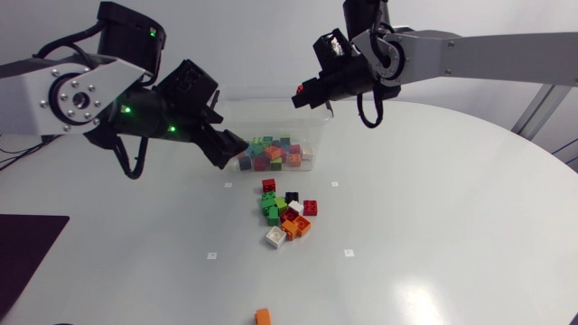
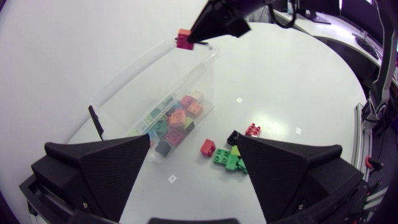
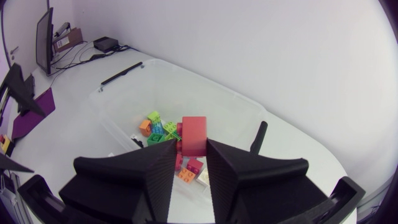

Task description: Place the duplo bricks in the container

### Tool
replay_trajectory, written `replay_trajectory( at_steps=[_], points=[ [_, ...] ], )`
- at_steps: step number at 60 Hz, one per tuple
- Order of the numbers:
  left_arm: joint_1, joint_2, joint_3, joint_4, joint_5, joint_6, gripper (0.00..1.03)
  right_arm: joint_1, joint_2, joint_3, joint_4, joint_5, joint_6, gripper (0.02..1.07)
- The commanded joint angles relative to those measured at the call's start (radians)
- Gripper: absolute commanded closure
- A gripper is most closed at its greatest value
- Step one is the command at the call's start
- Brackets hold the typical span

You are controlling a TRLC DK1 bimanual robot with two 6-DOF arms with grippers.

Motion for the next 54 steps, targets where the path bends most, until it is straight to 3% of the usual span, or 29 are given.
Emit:
replay_trajectory(
  at_steps=[1,9,14,17,22,38,54],
  points=[
    [0.009,-0.046,-0.050,-0.046,0.045,0.083,0.06,-0.013,0.070,0.069,0.018,-0.007,0.032,0.79],
    [0.009,-0.091,-0.088,-0.145,0.132,0.179,0.06,-0.016,0.148,0.153,0.003,-0.004,0.047,0.79],
    [0.004,-0.103,-0.111,-0.191,0.166,0.230,0.06,-0.016,0.191,0.207,-0.026,0.008,0.051,0.50],
    [-0.014,-0.106,-0.133,-0.234,0.177,0.285,0.06,-0.014,0.214,0.239,-0.048,0.017,0.055,0.22],
    [-0.039,-0.111,-0.156,-0.273,0.189,0.330,0.06,-0.014,0.219,0.248,-0.048,0.023,0.056,0.11],
    [-0.155,-0.112,-0.232,-0.375,0.197,0.492,0.06,-0.037,0.151,0.210,-0.049,0.020,0.055,0.07],
    [-0.252,-0.054,-0.252,-0.437,0.201,0.652,0.06,-0.077,-0.017,0.026,-0.032,-0.023,0.033,0.07]
  ],
)
